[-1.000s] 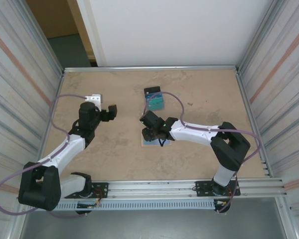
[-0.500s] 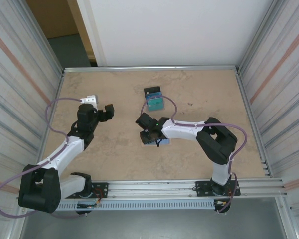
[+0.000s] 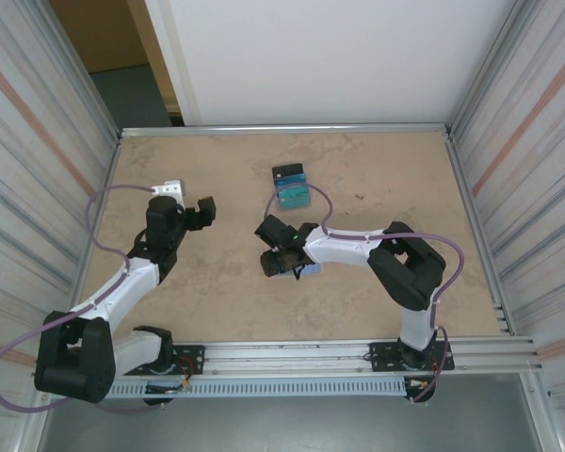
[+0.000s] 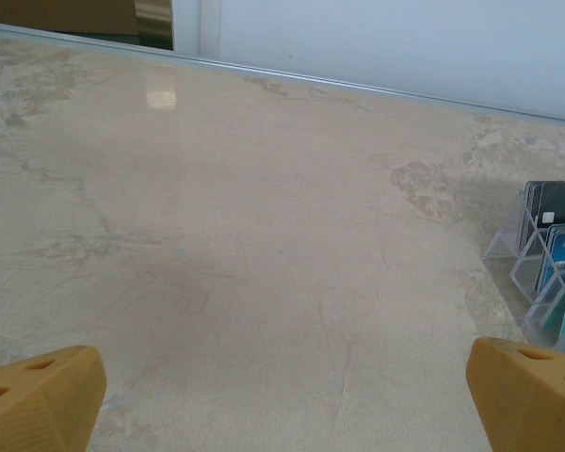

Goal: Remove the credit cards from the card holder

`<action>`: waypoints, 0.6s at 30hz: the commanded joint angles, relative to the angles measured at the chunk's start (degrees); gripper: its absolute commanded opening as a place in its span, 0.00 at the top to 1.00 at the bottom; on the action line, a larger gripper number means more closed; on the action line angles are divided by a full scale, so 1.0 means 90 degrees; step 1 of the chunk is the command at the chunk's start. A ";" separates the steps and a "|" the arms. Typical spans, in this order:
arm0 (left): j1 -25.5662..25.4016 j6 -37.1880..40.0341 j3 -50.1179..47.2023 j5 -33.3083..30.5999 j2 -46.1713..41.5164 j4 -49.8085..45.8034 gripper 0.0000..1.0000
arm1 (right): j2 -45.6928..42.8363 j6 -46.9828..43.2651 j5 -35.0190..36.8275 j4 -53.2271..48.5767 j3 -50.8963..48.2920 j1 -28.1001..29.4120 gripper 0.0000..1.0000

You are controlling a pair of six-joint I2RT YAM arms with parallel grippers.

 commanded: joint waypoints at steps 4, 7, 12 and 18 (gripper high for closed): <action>0.0031 -0.0081 0.0048 -0.0074 -0.0092 0.0012 0.01 | 0.0236 0.0167 0.0007 -0.0172 -0.0022 0.0051 0.46; 0.0031 -0.0069 0.0070 -0.0074 -0.0100 -0.0005 0.01 | 0.0276 0.0195 0.0060 -0.0198 -0.0078 0.0051 0.48; 0.0031 -0.0085 0.0094 -0.0054 -0.0145 -0.0016 0.01 | 0.0241 0.0294 0.0052 -0.0137 -0.0203 -0.0015 0.52; 0.0031 -0.0061 0.0159 0.0035 -0.0186 -0.0066 0.01 | 0.0111 0.0324 -0.0239 0.0103 -0.0363 -0.0161 0.60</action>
